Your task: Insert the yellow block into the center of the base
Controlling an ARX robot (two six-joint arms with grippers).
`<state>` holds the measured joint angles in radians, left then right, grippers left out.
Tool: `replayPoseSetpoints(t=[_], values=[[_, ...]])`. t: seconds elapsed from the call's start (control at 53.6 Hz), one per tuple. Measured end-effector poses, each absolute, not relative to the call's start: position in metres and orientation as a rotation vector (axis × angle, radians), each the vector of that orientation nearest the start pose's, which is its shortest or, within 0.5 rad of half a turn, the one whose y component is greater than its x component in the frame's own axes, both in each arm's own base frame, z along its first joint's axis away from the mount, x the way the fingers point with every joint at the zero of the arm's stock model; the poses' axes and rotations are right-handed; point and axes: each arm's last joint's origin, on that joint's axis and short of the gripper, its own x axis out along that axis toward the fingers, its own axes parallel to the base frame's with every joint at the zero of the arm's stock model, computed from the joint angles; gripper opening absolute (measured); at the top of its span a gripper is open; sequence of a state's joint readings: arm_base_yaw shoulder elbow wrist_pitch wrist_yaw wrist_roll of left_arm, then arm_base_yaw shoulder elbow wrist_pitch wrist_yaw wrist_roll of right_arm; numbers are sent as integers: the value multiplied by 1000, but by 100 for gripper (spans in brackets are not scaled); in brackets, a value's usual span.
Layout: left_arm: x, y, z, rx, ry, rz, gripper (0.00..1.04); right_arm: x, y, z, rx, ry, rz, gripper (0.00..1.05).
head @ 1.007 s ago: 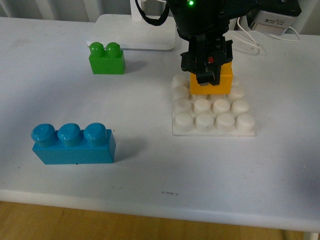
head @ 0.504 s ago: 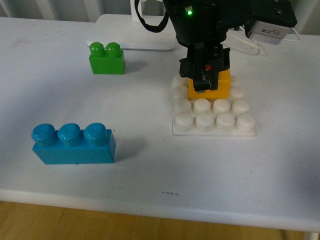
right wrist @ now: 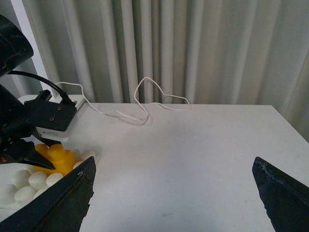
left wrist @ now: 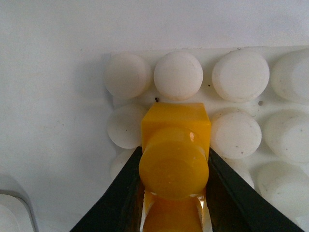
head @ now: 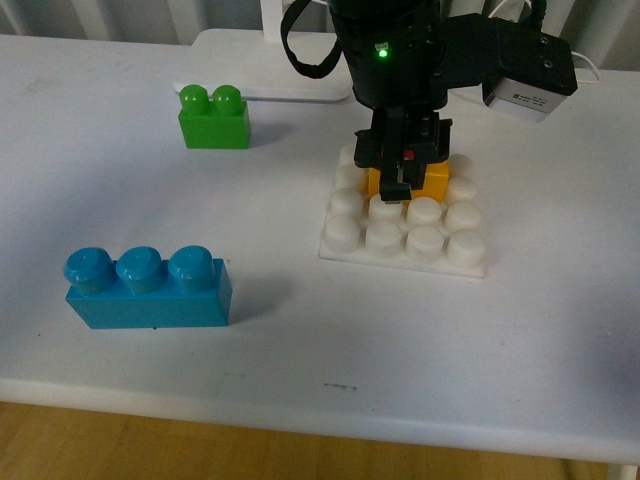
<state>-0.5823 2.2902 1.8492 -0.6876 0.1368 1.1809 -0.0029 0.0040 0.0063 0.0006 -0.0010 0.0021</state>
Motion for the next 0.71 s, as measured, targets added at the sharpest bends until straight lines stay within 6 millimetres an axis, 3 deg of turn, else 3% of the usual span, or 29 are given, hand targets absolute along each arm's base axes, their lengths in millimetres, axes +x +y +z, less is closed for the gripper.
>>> replayPoseSetpoints(t=[0.709], values=[[397, -272, 150, 1291, 642, -1253, 31, 98, 0, 165, 2, -3, -2, 95]])
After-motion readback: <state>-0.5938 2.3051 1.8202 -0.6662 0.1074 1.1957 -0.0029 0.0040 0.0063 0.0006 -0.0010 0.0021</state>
